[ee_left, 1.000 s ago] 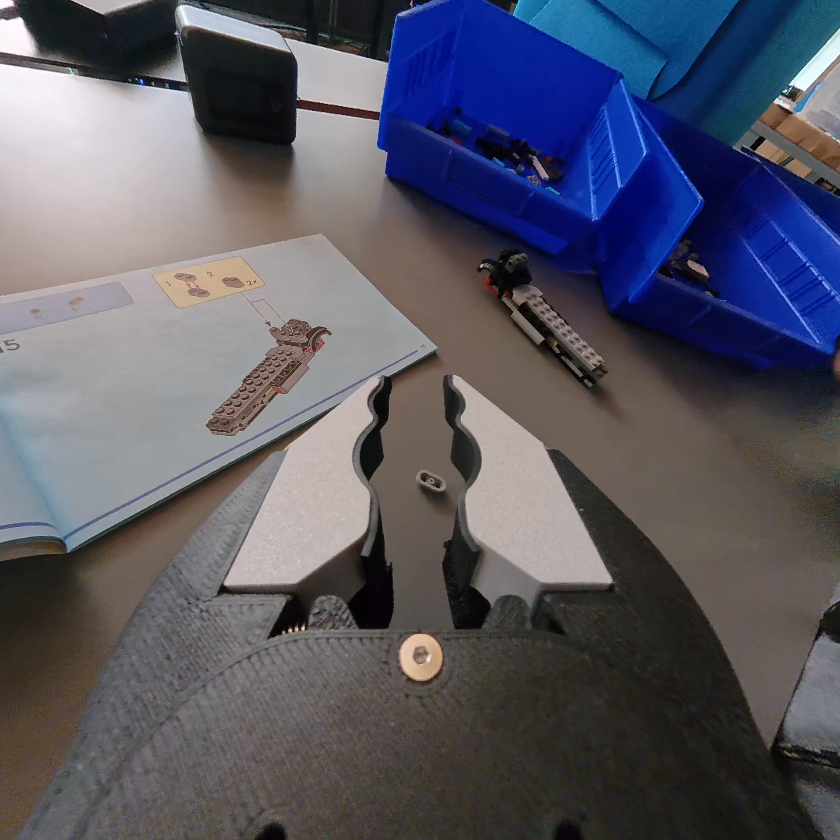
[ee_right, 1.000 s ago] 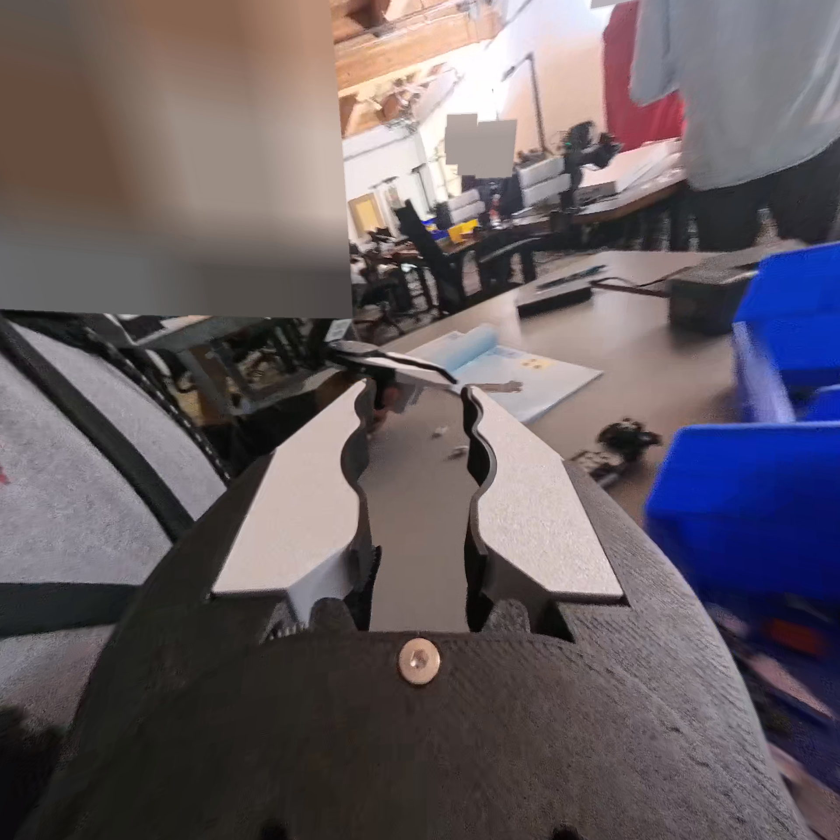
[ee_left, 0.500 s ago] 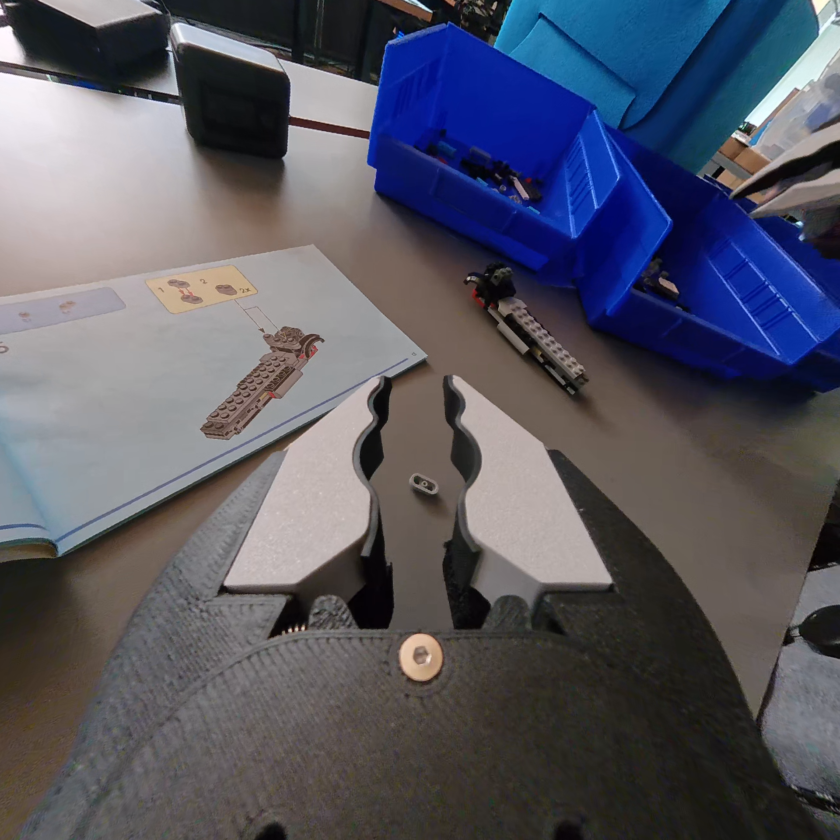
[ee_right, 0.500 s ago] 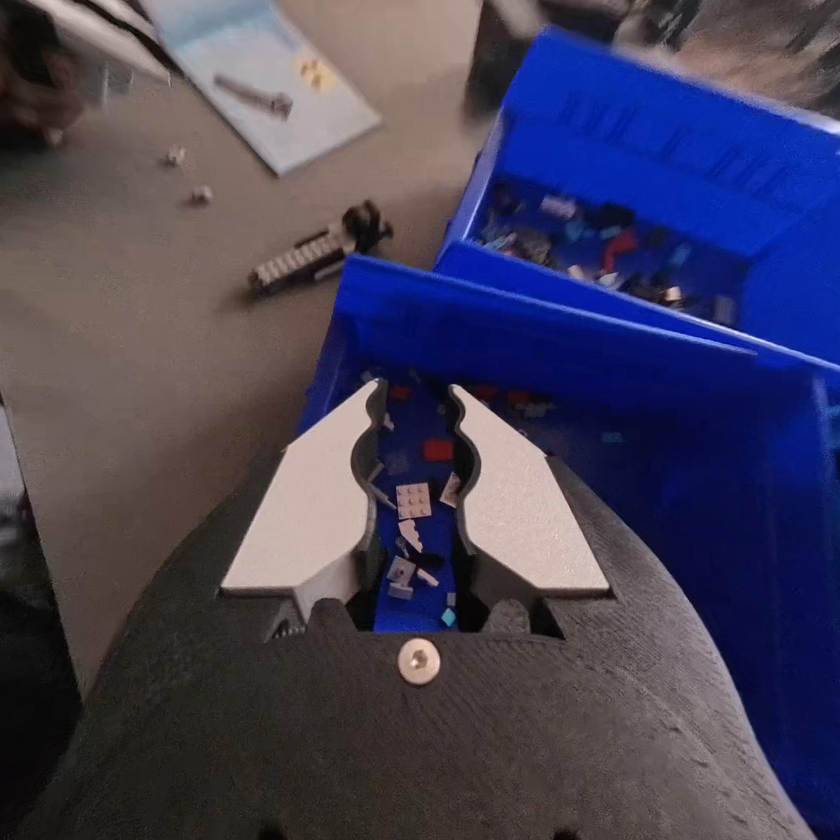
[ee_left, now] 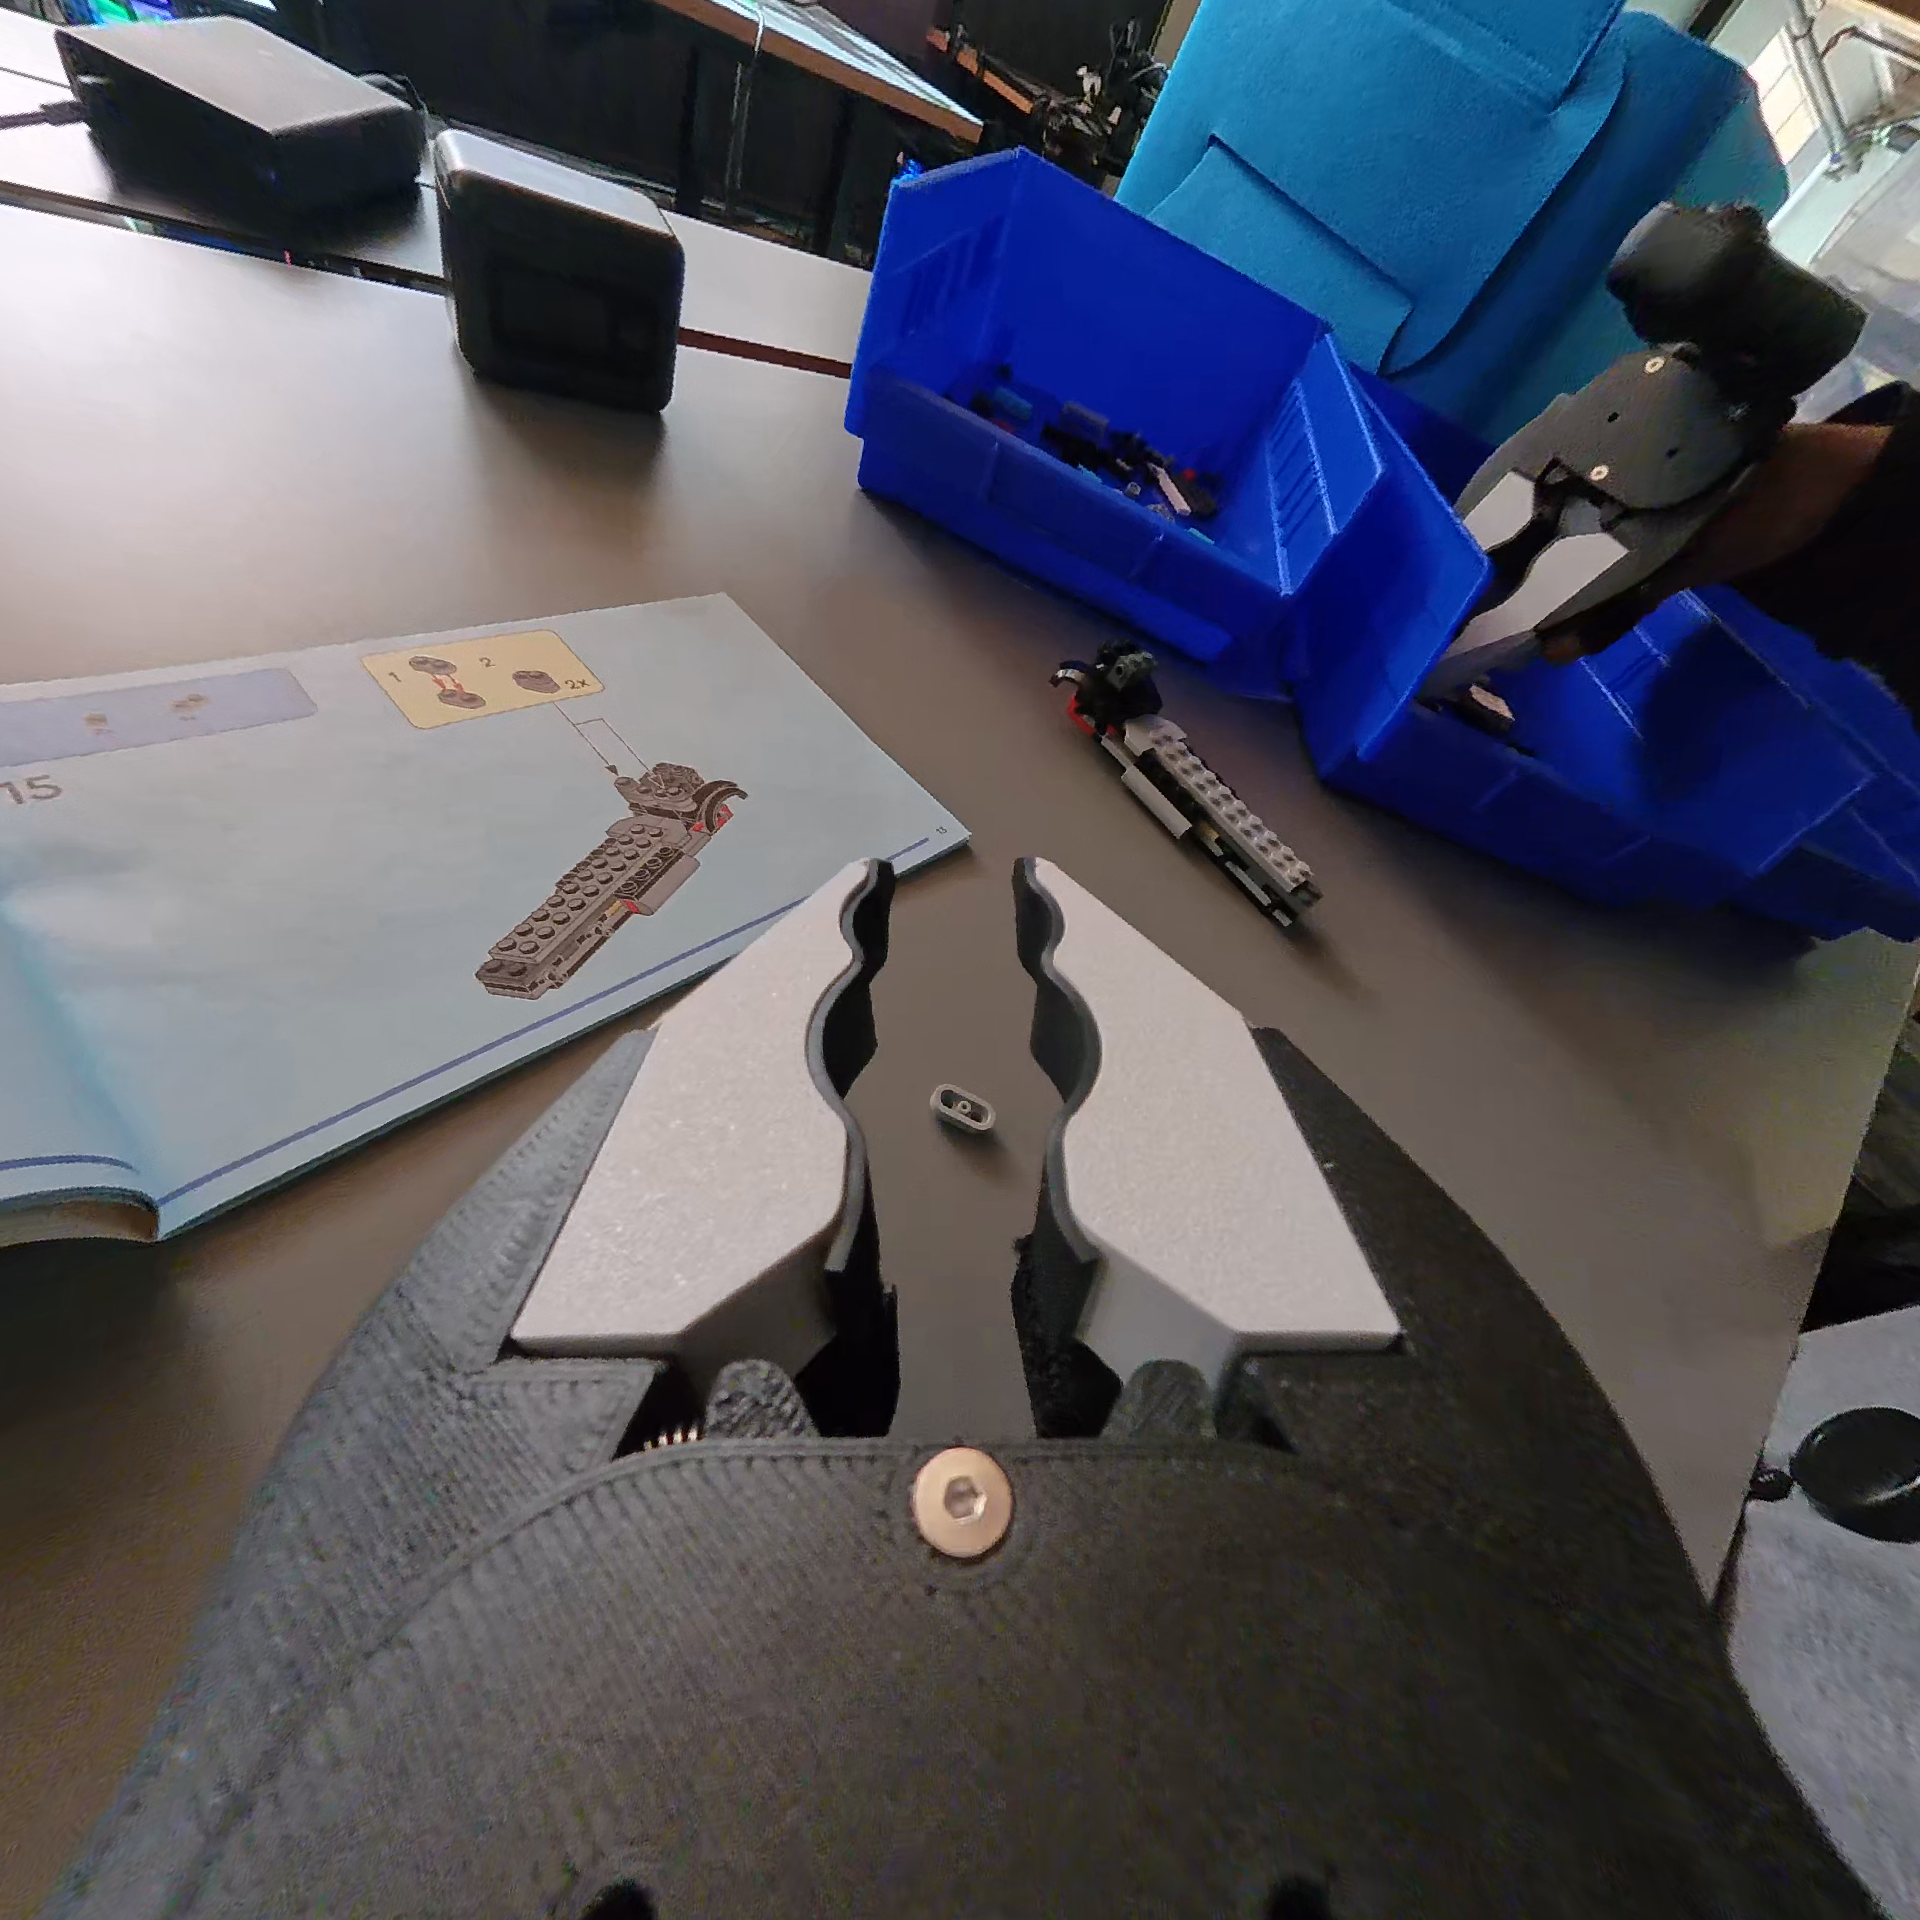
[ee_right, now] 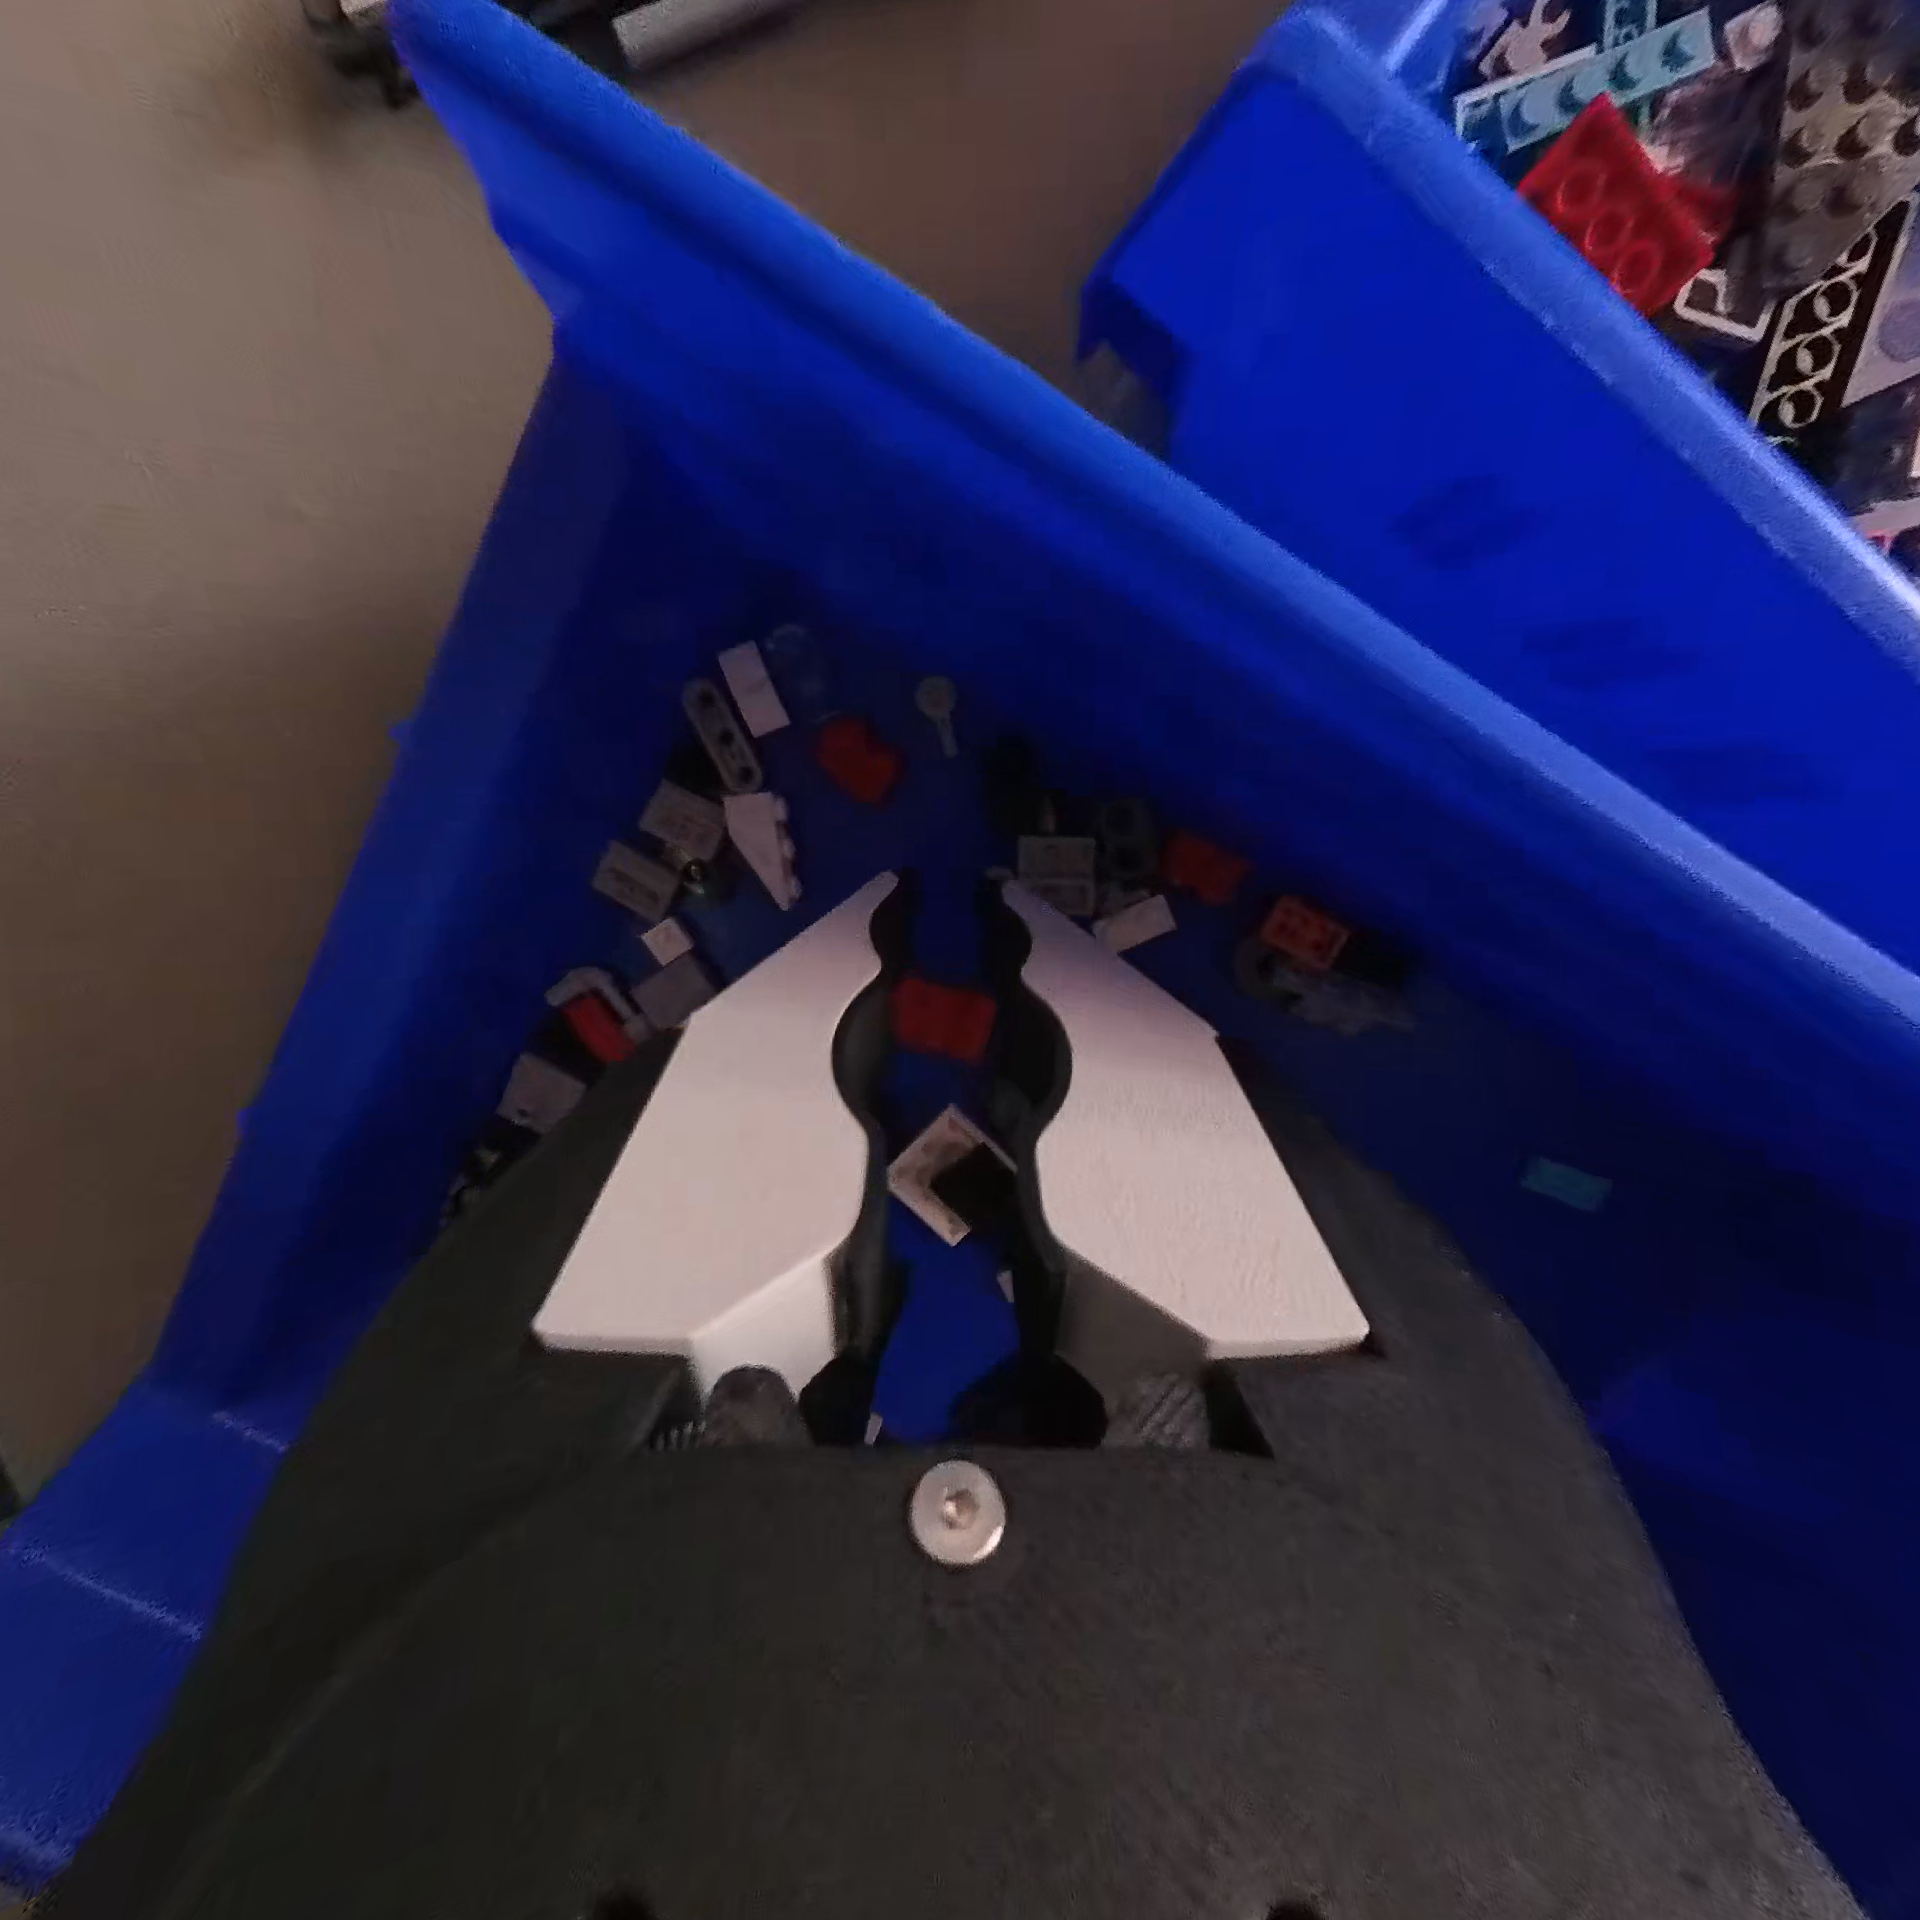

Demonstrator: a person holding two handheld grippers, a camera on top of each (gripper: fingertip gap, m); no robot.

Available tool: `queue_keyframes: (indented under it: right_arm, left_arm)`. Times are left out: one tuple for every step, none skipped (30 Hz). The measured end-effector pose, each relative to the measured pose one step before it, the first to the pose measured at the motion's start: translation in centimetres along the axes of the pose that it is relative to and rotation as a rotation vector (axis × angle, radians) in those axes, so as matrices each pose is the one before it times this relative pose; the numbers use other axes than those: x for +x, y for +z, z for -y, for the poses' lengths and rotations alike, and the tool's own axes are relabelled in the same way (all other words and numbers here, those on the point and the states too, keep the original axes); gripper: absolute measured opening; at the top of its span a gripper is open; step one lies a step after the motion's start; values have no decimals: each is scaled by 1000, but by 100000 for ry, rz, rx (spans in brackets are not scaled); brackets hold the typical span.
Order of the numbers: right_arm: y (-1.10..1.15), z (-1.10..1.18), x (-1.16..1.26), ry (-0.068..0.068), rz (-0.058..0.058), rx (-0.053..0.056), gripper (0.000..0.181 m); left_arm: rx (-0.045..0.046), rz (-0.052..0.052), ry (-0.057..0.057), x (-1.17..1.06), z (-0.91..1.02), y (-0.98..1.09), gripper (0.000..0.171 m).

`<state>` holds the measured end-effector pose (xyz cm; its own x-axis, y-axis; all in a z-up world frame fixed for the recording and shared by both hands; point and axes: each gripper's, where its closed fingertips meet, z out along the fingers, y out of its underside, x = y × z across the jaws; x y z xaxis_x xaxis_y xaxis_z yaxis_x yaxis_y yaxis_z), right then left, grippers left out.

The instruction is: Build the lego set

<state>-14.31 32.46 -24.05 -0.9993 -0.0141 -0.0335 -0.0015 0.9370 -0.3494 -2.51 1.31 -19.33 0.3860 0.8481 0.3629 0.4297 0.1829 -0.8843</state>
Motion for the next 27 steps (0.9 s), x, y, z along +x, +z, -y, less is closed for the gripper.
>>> queue_keyframes:
  right_arm:
    - [120, -58, 125, 204, -533, -269, 15]
    - [145, -126, 137, 127, -647, -494, 15]
    - [152, -138, 114, 145, -428, -432, 16]
    - [163, -97, 35, 279, -7, -167, 16]
    - [151, -50, 7, 326, 166, 25, 16]
    - [149, -53, 14, 234, 24, -64, 16]
    - [95, 17, 59, 74, -233, 242, 15]
    - [27, 102, 50, 169, -85, 677, 15]
    - [10, 48, 25, 388, 126, 241, 15]
    - [2, -17, -6, 93, 141, -96, 15]
    - [-4, -79, -61, -207, 264, -417, 16]
    - [17, -175, -150, -360, 629, -890, 16]
    - [48, -186, -174, -407, 622, -831, 15]
    - [4, -89, -117, -326, 146, -89, 17]
    - [-45, -54, -117, -85, 365, 91, 17]
    - [-58, -146, -124, -6, 529, -436, 17]
    - [-71, -162, -50, -359, 24, -371, 17]
    - [-84, -153, -36, -450, -112, -215, 17]
    - [-102, -150, -25, -192, 23, -34, 17]
    - [-109, -116, 13, 128, -60, 169, 17]
    - [-124, -75, 51, 259, -190, 388, 18]
    - [-113, -47, 36, 174, -179, 446, 18]
    - [-110, -37, 22, 19, -135, 383, 18]
    - [-96, -21, 36, -82, -177, 313, 18]
    - [-71, -9, 26, -175, -196, 305, 18]
    - [-36, 26, 18, -254, -159, 337, 18]
    - [0, 65, 12, -263, -104, 391, 18]
  left_arm:
    - [-438, -374, -453, -3, -46, 42, 25]
    - [-353, -409, -360, 11, -44, 37, 25]
    - [-190, -358, -298, 15, -25, 21, 25]
    - [-39, -303, -292, 6, -5, -6, 25]
    - [32, -320, -286, 11, 14, -4, 25]
    - [110, -203, -270, -10, 9, -17, 25]
    - [153, -100, -214, -9, 27, -23, 25]
    - [194, -33, -126, -4, 24, -18, 25]
    - [156, -36, -88, -10, 23, -13, 25]
    - [114, 40, -58, -2, 9, -13, 25]
    - [76, 4, 0, -5, 8, -8, 25]
    - [97, 7, -16, -4, 11, -6, 25]
    - [153, 26, -50, -9, 17, -16, 25]
    - [160, 63, -90, -11, 18, -15, 25]
    - [82, 46, -107, -24, 18, -10, 25]
    - [-2, 3, -117, -8, -3, 6, 25]
    - [-55, -32, -106, 0, -1, -1, 25]
    - [-52, -35, -53, -3, -7, 15, 25]
    - [-22, -27, -10, 4, -3, -2, 25]
    - [-30, -39, -30, 4, 0, 6, 25]
    - [-63, -30, -66, 1, -13, 7, 25]
    - [-76, -5, -43, -8, -11, 14, 25]
    - [-57, 30, 4, 0, -6, 9, 25]
    - [-31, 36, 38, 5, 2, 0, 25]
    - [13, 48, 76, 9, -7, 3, 25]
    - [57, 81, 79, -1, 10, -2, 25]
    - [63, 62, 49, 4, 11, -1, 25]
